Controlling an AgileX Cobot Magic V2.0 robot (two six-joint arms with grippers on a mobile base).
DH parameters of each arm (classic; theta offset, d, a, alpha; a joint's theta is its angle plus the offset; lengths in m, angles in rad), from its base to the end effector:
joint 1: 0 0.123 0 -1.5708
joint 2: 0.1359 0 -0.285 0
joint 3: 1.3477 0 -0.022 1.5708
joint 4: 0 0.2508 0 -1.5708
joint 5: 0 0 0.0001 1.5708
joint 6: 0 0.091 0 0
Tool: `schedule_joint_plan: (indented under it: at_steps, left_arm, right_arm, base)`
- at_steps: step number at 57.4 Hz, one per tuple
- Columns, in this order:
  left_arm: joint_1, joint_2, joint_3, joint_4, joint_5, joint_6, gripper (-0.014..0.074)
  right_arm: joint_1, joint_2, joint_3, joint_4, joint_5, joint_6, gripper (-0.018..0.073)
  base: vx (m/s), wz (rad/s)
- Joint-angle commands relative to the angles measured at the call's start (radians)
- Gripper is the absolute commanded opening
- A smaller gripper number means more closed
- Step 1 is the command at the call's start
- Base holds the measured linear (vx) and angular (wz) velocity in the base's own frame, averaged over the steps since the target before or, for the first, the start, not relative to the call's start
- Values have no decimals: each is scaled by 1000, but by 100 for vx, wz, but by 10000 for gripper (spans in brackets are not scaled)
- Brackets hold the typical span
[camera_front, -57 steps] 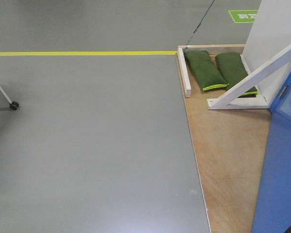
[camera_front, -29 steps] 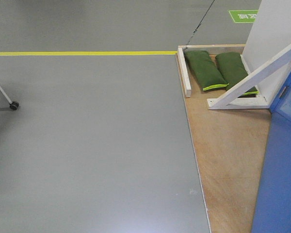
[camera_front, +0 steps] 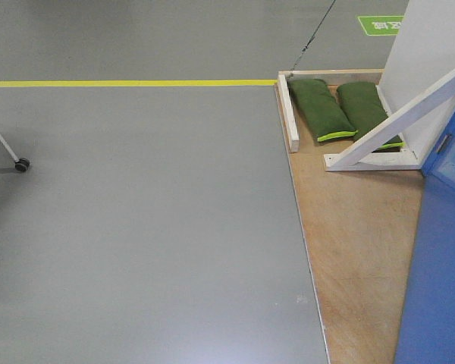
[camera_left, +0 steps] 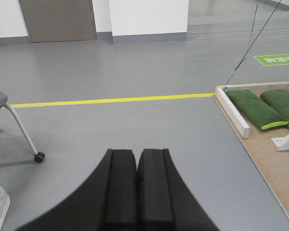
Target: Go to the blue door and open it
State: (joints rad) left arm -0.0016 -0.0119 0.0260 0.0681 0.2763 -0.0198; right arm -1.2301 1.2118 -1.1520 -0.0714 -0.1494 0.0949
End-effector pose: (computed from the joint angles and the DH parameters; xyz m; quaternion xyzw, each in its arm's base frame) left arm 0.0548 0.0016 0.1801 0.0125 0.7749 0.0211 0.6316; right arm 0.0933 -0.2604 0.4457 0.3735 0.5222 -0.4319 0.6334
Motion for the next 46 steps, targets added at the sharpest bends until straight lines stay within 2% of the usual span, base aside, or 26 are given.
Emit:
schedule_joint_plan:
  at_steps: [1, 18, 38, 46]
  left_arm:
    - [-7, -12, -26, -2, -85, -7, 73]
    - [-7, -12, -26, -2, -85, -7, 73]
    - [-7, -12, -26, -2, -85, -7, 73]
    - [-7, -12, -26, -2, -85, -7, 73]
  right_arm:
    - [15, -9, -30, 7, -92, -3, 12]
    - [165, -8, -30, 32, -89, -3, 12]
    - [281, -11, -30, 118, -44, -3, 12]
    - [337, -11, -30, 121, -43, -4, 12]
  base:
    - [0, 0]
    - [0, 0]
    - [0, 0]
    - [0, 0]
